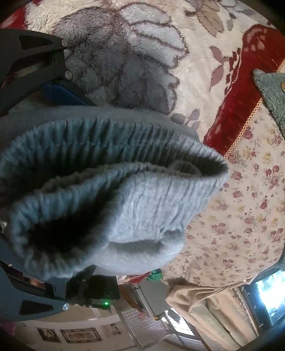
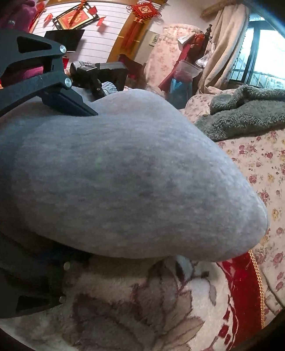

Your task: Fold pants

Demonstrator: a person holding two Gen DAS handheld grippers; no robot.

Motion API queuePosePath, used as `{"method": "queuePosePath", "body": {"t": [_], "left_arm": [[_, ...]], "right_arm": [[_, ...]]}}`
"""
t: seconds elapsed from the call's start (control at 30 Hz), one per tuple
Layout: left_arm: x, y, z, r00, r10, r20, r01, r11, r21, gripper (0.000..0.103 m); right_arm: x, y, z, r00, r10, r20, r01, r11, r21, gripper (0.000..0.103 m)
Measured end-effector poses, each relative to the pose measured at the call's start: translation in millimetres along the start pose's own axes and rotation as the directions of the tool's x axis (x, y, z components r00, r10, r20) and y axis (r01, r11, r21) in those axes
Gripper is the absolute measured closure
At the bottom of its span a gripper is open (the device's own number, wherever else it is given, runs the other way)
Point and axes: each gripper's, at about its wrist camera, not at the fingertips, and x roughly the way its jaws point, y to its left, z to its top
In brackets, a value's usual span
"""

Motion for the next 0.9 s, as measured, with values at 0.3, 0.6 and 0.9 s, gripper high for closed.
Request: {"method": "queuePosePath", "body": {"t": [0.3,0.6,0.9], "left_arm": [[-15.7,-27.6,1.5,0.997,0.060,0.042,-0.062,0.997,0.051,0.032],[-12.0,-91.4,17.3,0.998,0.001,0.068,-0.010,0.992,0.129,0.035],[51.1,-170.3,15.0,0.998,-0.059,0.018,0.055,0.984,0.169,0.035]], "right_arm": [[-11.1,24.2,1.2,0.997,-0.066,0.038,0.068,0.996,-0.066,0.026],[-72.7,28.5,12.1,0.990,-0.060,0.131,0.070,0.995,-0.075,0.028],[-158.9,-6.0,18.3,0.968,-0.147,0.203,0.158,0.986,-0.043,0.027]]}}
